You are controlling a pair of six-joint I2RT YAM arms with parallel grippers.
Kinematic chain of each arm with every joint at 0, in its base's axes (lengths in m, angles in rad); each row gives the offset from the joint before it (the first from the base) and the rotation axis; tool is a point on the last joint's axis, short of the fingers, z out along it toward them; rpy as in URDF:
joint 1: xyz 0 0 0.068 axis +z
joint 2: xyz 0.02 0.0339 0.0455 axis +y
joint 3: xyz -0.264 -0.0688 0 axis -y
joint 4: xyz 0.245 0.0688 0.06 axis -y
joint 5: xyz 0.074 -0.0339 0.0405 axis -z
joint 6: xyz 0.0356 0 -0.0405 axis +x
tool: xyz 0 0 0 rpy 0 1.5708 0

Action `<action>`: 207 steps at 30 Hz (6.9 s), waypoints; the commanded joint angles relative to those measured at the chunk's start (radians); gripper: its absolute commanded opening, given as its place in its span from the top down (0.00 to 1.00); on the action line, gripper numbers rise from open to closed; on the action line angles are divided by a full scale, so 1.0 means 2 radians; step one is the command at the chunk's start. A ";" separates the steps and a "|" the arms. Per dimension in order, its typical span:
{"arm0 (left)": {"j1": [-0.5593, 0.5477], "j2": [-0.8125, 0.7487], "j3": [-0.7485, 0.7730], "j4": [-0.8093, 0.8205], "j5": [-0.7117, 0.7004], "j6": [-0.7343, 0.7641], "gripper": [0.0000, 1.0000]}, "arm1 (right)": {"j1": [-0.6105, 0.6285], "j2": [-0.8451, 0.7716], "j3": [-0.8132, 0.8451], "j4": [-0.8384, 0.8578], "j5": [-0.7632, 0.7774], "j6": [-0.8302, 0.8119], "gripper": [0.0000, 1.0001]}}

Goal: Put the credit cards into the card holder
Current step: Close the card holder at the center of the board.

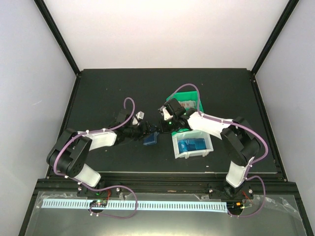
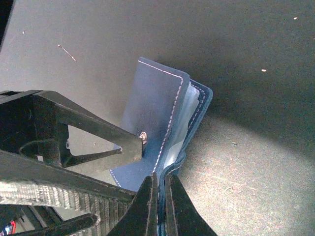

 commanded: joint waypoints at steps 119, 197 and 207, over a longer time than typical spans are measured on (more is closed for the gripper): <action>0.038 -0.107 -0.099 -0.239 -0.200 0.100 0.74 | 0.108 0.100 0.142 -0.057 0.112 0.003 0.91; 0.038 -0.098 -0.112 -0.196 -0.155 0.076 0.82 | 0.114 0.194 0.199 -0.108 0.072 -0.059 0.99; 0.038 -0.096 -0.114 -0.194 -0.155 0.076 0.82 | 0.123 0.206 0.201 -0.133 0.091 -0.056 0.99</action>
